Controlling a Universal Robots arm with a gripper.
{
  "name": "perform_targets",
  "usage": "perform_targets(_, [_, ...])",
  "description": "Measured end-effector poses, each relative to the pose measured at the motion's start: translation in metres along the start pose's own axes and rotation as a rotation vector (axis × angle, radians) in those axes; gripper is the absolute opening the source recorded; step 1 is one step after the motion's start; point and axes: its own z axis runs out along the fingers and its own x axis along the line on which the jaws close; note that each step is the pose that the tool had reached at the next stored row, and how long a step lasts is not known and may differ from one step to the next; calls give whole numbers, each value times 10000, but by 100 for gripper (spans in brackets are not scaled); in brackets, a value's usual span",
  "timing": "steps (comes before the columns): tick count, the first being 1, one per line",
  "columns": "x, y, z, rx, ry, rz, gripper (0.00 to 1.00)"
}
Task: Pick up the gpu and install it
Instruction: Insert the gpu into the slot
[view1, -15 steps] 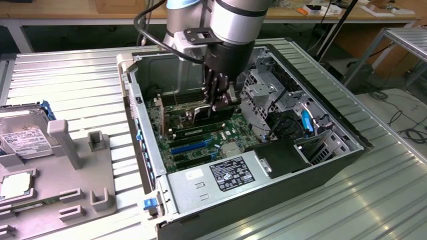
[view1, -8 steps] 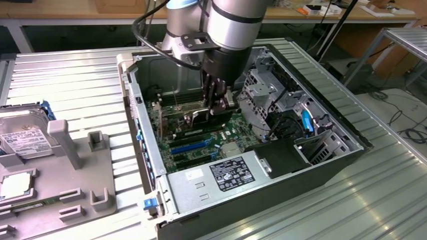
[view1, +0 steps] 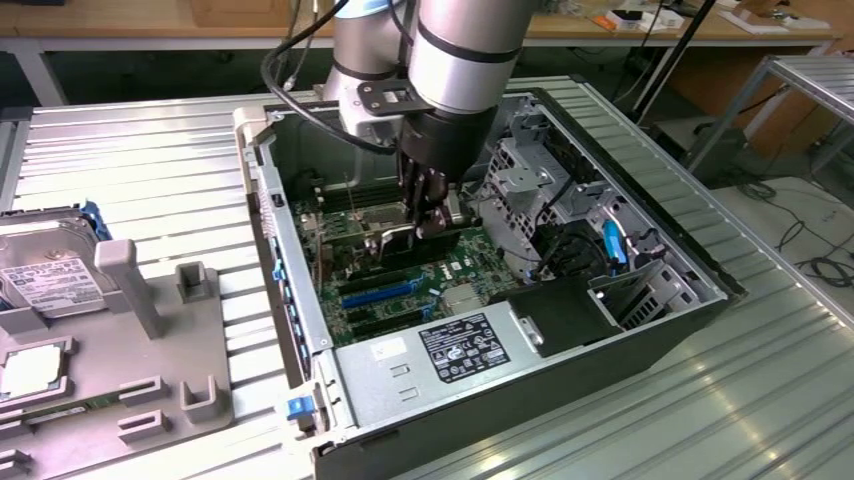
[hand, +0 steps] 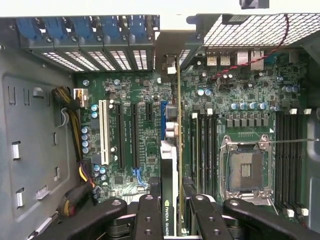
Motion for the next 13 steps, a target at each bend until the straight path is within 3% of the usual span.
perform_targets(13, [6, 13, 183, 18, 3, 1, 27])
